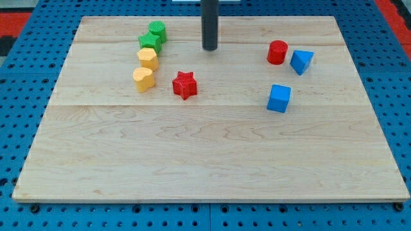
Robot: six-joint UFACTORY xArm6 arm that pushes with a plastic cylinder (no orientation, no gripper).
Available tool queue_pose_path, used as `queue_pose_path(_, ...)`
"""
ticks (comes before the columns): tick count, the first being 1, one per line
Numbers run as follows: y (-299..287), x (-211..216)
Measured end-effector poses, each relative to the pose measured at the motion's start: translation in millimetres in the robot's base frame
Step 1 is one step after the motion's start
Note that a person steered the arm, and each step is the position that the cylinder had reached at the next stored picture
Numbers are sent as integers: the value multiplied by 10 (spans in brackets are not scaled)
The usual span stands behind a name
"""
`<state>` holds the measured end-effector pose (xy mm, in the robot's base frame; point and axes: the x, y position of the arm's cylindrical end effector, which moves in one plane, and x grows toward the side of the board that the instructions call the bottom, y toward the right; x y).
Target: Move the red circle slightly left of the blue triangle
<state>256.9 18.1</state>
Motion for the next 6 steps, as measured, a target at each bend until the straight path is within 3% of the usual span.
queue_pose_path(1, 730, -152)
queue_pose_path(2, 1188, 10)
queue_pose_path(4, 1491, 579)
queue_pose_path(5, 1862, 669)
queue_pose_path(6, 1635, 784)
